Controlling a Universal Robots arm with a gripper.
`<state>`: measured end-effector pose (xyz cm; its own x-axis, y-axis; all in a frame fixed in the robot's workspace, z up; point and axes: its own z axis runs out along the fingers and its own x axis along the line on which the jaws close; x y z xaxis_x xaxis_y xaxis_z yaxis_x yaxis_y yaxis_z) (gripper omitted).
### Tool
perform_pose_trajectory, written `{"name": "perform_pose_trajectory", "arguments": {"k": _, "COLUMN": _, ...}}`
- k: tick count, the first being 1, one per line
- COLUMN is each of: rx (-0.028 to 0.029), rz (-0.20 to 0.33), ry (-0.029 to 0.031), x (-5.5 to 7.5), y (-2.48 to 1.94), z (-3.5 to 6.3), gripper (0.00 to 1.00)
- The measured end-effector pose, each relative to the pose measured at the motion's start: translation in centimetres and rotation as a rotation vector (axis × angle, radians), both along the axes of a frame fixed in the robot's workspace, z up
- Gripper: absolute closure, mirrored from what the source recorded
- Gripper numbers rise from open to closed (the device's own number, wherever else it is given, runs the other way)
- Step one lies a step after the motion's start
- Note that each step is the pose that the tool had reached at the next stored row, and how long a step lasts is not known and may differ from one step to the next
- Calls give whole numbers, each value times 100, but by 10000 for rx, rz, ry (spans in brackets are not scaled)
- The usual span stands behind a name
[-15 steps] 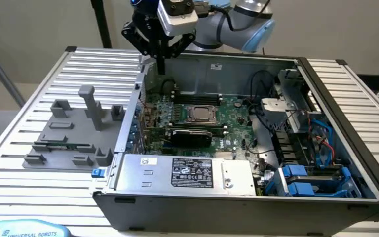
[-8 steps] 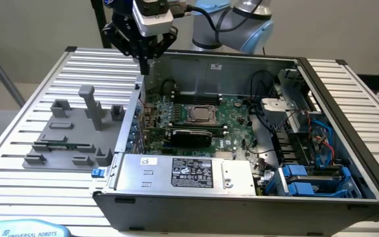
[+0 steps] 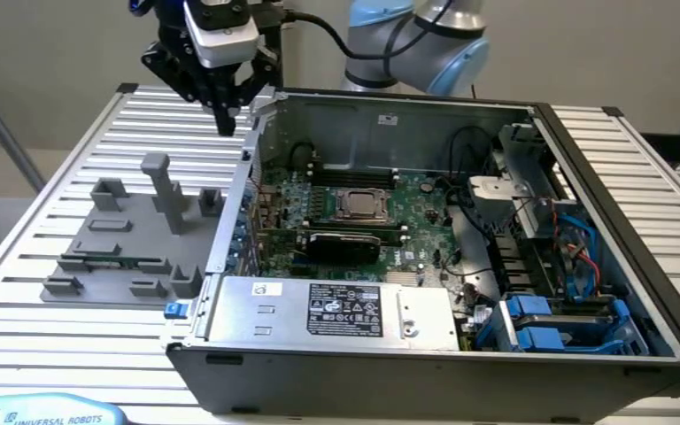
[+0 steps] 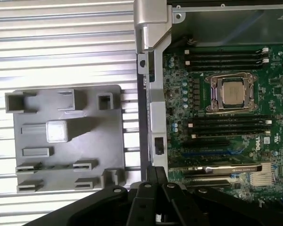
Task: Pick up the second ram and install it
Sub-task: 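Reach for the second ram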
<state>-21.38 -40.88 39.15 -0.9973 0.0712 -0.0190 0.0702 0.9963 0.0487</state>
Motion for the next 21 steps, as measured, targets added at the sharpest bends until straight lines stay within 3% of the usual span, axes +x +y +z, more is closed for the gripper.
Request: {"name": "perform_pose_trajectory", "arguments": {"k": 21, "rx": 0, "rz": 0, "ry": 0, "x": -955, "y": -96, "z": -133, "gripper": 89}}
